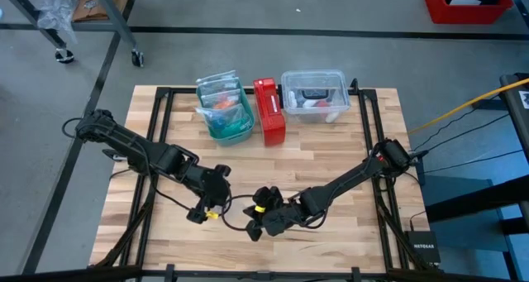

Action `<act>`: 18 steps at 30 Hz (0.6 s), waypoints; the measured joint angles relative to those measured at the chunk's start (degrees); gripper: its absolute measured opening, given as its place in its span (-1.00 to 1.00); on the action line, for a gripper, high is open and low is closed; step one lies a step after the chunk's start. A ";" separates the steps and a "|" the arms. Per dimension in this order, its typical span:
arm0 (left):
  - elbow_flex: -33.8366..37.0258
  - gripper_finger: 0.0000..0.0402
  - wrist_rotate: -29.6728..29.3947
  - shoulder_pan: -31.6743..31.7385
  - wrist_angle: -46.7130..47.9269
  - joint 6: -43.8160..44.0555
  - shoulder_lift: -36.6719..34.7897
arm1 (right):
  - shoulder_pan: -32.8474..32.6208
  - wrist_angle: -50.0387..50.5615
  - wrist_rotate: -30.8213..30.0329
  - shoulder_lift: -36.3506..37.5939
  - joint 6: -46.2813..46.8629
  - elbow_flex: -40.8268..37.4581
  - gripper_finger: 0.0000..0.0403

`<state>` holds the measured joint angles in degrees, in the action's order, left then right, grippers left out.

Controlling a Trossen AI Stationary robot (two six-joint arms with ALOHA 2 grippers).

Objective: Roll bandage
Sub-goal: Close the transparent zip bag

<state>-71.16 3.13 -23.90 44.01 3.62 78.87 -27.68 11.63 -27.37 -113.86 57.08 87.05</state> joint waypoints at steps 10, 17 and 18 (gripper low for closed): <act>0.00 -0.59 -13.95 0.04 -7.95 -14.95 0.00 | -0.09 0.13 3.94 0.00 2.70 0.00 -0.97; 0.00 -0.26 -18.70 0.07 -14.02 -19.12 0.00 | -0.49 2.36 4.00 0.00 4.87 0.02 -0.98; 0.01 -0.24 -19.50 0.07 -13.78 -19.13 0.00 | -0.66 3.43 4.03 0.00 6.06 0.02 -0.98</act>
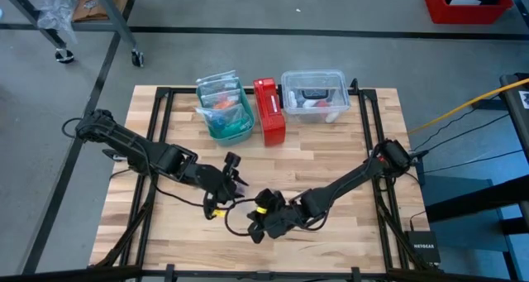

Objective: Roll bandage
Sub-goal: Close the transparent zip bag

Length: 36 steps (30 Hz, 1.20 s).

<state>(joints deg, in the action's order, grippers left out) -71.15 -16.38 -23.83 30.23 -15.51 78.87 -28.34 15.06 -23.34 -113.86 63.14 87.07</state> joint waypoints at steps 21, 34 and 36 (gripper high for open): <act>-0.01 -0.45 8.61 -1.47 26.38 20.48 -15.21 | -4.74 8.27 0.18 -0.04 11.92 0.00 -0.99; 5.99 -0.47 10.34 -7.37 13.53 7.67 -10.37 | -4.63 6.96 -1.17 -0.04 11.58 0.00 -1.00; 6.03 -0.48 9.94 -7.34 13.05 7.85 -9.64 | -4.66 6.96 -1.17 -0.04 11.54 0.00 -1.00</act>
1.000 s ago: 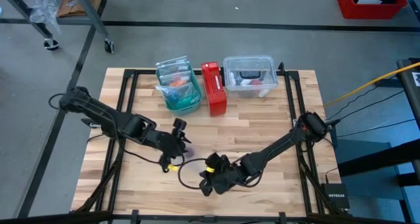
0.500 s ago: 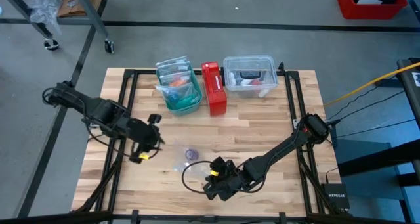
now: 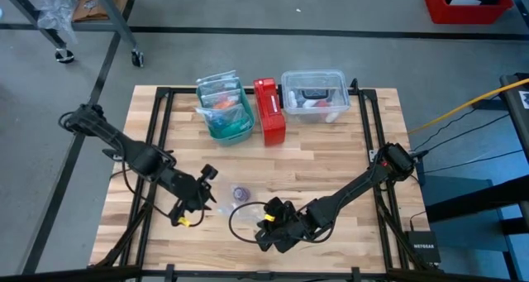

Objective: Roll bandage
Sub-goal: Close the transparent zip bag

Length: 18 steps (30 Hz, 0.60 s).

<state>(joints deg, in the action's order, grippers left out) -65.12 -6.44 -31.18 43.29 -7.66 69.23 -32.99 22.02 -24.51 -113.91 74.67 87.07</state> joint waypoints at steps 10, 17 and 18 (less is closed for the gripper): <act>0.00 -0.58 -0.15 0.02 -6.26 0.35 0.20 | 0.00 -0.04 -0.10 0.00 -0.02 0.00 -1.00; 0.02 -0.70 -0.13 0.02 -4.54 2.12 0.20 | 0.00 -0.07 -0.11 0.00 -0.02 0.00 -1.00; 0.02 -0.72 -0.15 0.02 -4.52 2.23 0.17 | 0.00 -0.07 -0.11 0.00 -0.02 0.00 -1.00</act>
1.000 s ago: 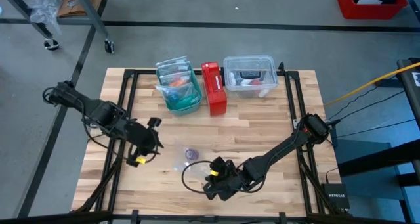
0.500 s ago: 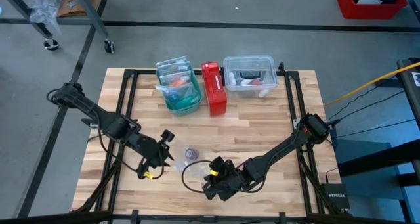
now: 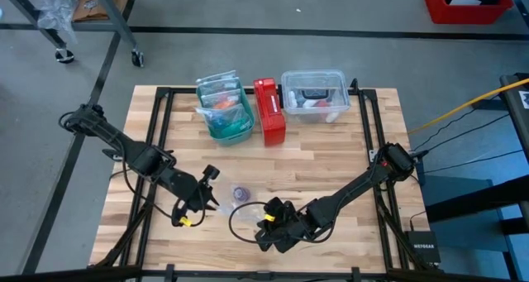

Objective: Roll bandage
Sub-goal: Close the transparent zip bag

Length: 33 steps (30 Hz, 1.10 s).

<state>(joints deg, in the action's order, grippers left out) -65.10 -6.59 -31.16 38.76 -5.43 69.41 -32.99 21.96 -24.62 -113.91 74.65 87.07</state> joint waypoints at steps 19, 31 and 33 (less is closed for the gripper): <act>0.00 -0.99 0.02 0.00 -0.43 -1.33 0.02 | -0.02 -2.57 -0.40 0.00 -1.40 0.00 -0.99; 0.00 -1.00 -0.78 0.00 2.78 -3.41 0.02 | 0.02 -2.64 -0.46 0.00 2.99 0.00 -0.44; 0.02 -1.00 -1.46 0.00 4.48 -3.43 0.02 | 0.02 -2.89 -0.61 0.00 2.99 0.00 -0.33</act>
<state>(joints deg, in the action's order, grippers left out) -65.08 -8.05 -31.16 43.24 -8.86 69.43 -32.97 19.07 -25.23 -113.91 77.64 87.07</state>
